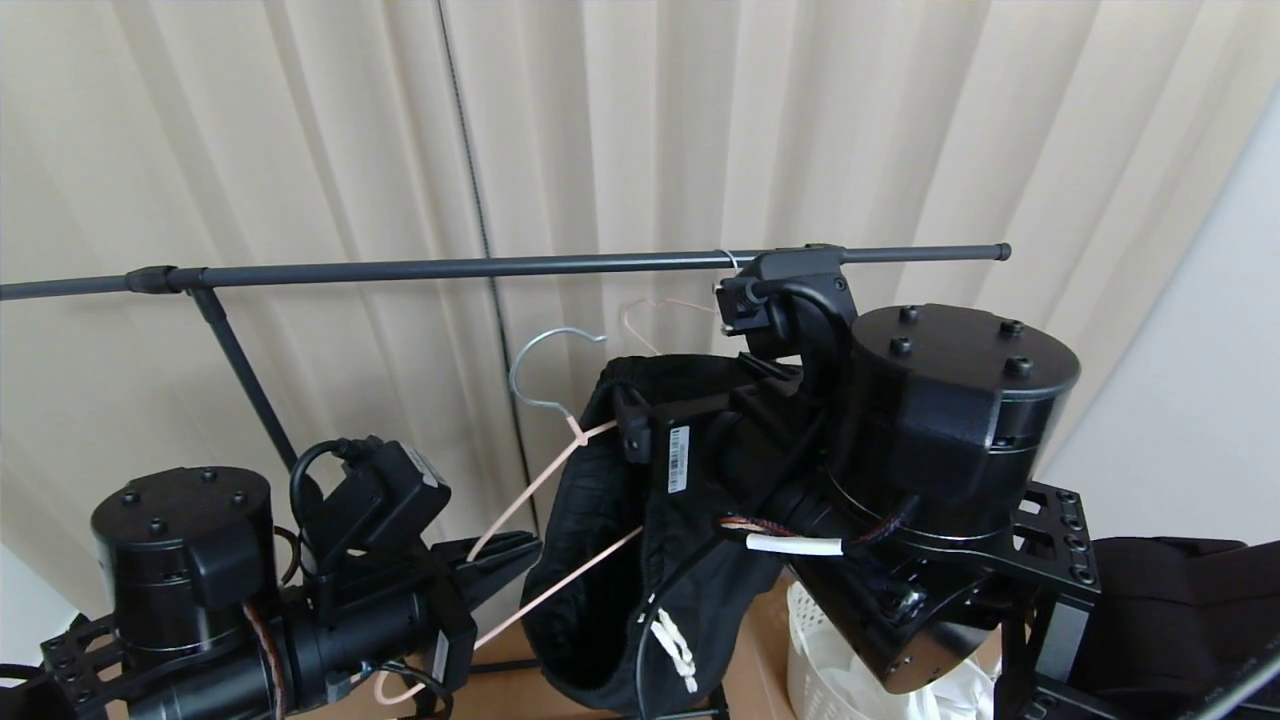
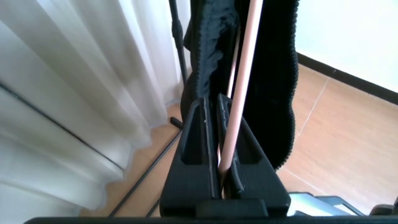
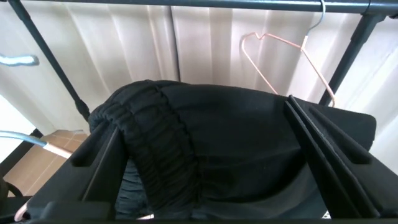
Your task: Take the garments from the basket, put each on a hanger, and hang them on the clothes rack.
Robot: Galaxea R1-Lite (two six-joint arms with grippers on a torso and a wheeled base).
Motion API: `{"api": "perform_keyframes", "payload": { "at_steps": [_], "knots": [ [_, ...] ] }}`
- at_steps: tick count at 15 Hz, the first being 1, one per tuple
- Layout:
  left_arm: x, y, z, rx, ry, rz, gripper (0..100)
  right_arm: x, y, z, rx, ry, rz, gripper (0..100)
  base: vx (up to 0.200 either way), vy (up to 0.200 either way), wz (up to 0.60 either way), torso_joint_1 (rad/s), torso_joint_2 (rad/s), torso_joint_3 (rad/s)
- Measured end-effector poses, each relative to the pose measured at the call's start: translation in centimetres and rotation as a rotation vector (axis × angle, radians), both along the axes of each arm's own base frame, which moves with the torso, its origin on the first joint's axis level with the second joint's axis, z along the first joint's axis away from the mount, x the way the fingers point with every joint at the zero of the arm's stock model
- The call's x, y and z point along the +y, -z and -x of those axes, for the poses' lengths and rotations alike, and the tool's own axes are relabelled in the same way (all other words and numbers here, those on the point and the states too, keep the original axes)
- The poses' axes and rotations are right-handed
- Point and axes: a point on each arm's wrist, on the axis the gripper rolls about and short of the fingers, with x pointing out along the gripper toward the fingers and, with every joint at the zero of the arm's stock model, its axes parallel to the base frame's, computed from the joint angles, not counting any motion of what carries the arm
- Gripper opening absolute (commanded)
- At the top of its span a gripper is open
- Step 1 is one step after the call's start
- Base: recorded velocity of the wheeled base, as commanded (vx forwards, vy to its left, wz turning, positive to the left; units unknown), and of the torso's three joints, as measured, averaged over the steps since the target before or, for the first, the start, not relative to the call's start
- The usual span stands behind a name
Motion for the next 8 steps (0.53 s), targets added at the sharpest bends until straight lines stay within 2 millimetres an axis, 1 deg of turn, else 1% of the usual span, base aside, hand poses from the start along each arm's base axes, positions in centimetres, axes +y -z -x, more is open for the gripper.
{"api": "perform_keyframes", "payload": {
  "at_steps": [4, 8],
  "knots": [
    [-0.01, -0.12, -0.06, -0.008, -0.002, 0.006, 0, -0.05, 0.16, 0.03, 0.003, 0.0, 0.004, 100, 0.0, 0.0, 0.0, 0.0, 0.0, 0.0],
    [-0.04, -0.53, -0.53, -0.041, -0.029, 0.053, 0, -0.04, 0.16, 0.13, 0.002, -0.001, 0.003, 100, 0.0, 0.0, 0.0, 0.0, 0.0, 0.0]
  ]
}}
